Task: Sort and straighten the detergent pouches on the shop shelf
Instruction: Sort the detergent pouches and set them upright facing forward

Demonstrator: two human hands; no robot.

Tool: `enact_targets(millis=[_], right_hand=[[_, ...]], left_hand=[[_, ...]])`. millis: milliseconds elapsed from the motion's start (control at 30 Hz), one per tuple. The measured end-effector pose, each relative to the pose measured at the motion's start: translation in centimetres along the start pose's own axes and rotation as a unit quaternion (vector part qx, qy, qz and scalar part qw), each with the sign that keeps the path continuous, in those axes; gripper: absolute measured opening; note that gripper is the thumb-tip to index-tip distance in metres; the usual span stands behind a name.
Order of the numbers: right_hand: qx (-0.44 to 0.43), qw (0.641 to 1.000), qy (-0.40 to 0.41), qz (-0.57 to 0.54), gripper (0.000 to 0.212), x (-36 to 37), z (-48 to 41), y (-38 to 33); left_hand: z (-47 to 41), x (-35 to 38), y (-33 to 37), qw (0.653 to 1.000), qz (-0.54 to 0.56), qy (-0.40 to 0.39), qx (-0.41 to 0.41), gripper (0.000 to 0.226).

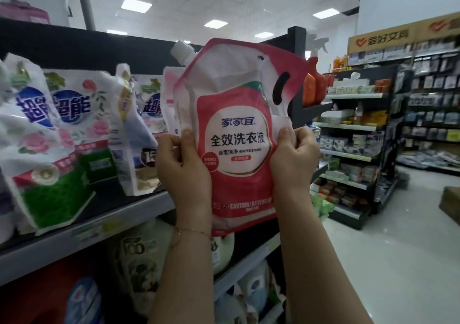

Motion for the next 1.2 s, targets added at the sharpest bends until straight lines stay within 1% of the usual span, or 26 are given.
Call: enact_targets(millis=[133,233,300,467,667,800,933,1100,1200], right_hand=[[0.007,1.0,0.005,0.002,0.027,-0.5,-3.2,2.4],[0.008,1.0,0.01,-0.007,0.031,-0.3,-5.7,4.4],[0.003,1.0,0.013,-0.008,0.033,0.0,-7.4,5.6],[0.006,1.0,0.012,-0.024,0.026,1.4,-12.0,8.7],[0.009,0.999,0.022,-0.047,0.031,2.9,-17.9,12.5],[0.027,0.997,0.032,-0.072,0.031,3.1,-21.2,14.9],[-0.012,0.996,0.041,-0.085,0.032,3.1,-24.2,14.6],[-0.022,0.995,0.045,-0.082,0.031,3.8,-26.6,15.6],[0.003,0.995,0.052,-0.082,0.032,3.9,-27.3,17.9]], left_hand=[[-0.1,3.8,-1.6,1.0,0.016,-0.009,0.004,0.036],[-0.7,6.5,-3.2,1.0,0.014,-0.013,0.01,0.036],[-1.3,8.4,-4.6,1.0,0.011,-0.012,0.008,0.036],[-3.1,13.4,-7.8,1.0,0.026,-0.012,0.004,0.038],[-5.6,19.4,-11.1,0.999,0.039,-0.023,0.017,0.037],[-6.3,22.1,-11.9,0.998,0.043,-0.018,0.038,0.036],[-7.1,24.7,-11.5,0.997,0.049,-0.015,0.064,0.035],[-7.7,27.4,-12.3,0.997,0.045,0.001,0.063,0.035],[-7.9,28.9,-14.0,0.998,0.026,0.002,0.049,0.035]])
Point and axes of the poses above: each hand's wrist, its own z-axis away from the middle knuckle, its own x-axis out of the palm, y = z × x, the point moved 8 cm from there along -z, towards the middle knuckle, and after that the axes turned 4 degrees about -y, right-handed, at the moved point
